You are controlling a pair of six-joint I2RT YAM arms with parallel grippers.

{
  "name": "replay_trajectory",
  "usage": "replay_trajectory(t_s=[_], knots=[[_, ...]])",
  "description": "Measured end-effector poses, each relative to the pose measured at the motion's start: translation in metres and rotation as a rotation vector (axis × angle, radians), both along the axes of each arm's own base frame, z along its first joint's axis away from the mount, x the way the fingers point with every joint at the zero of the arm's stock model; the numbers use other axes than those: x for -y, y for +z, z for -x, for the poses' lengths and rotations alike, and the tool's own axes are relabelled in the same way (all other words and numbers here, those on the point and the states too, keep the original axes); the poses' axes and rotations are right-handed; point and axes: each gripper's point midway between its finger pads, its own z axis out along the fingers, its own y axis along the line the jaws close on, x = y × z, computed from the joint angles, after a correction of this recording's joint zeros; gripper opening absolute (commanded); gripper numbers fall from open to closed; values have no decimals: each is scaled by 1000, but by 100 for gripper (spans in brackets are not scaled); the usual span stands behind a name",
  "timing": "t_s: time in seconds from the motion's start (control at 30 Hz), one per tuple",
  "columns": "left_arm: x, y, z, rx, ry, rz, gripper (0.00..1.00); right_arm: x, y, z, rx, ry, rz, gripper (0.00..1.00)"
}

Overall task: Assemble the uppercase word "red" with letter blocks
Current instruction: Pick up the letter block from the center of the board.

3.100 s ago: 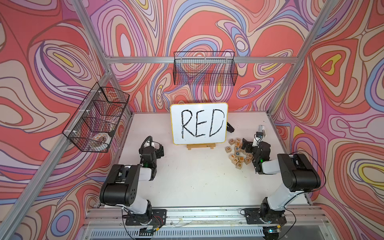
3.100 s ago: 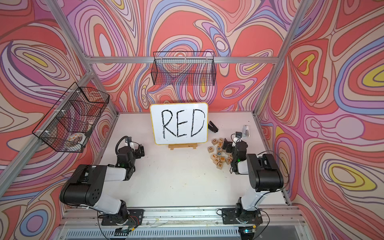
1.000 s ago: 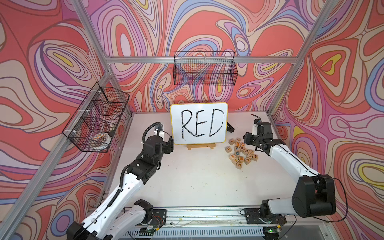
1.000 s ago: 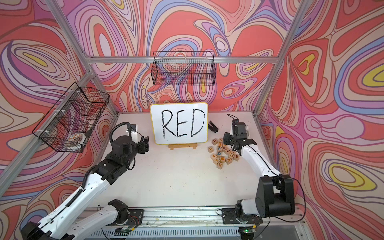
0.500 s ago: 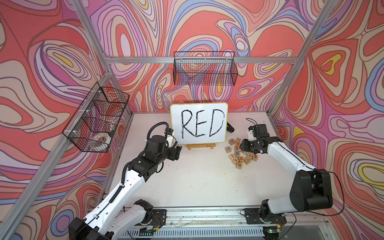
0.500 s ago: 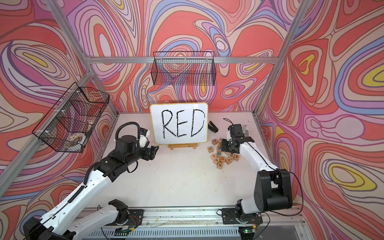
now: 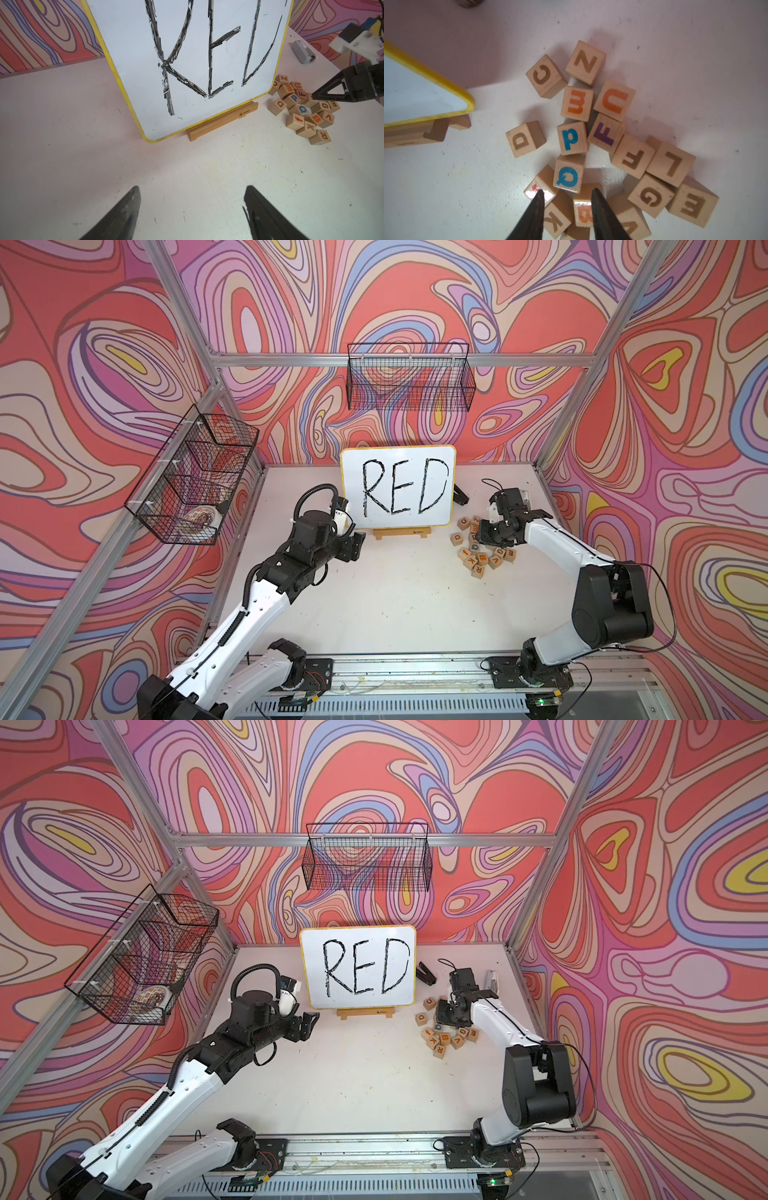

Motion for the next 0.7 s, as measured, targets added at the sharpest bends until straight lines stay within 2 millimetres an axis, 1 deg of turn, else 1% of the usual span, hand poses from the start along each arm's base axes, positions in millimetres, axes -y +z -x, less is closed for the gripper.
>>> replay_trajectory(t_s=[0.13,0.3,0.53,0.7], knots=[[0,0,0,0,0,0,81,5,6,-10,23,-24,23,39],[0,0,0,1,-2,-1,81,12,6,-11,26,-49,60,39],[3,0,2,-4,-20,9,81,24,6,-4,6,-76,123,39],[6,-1,3,-11,-37,18,81,36,11,5,13,-110,131,37]])
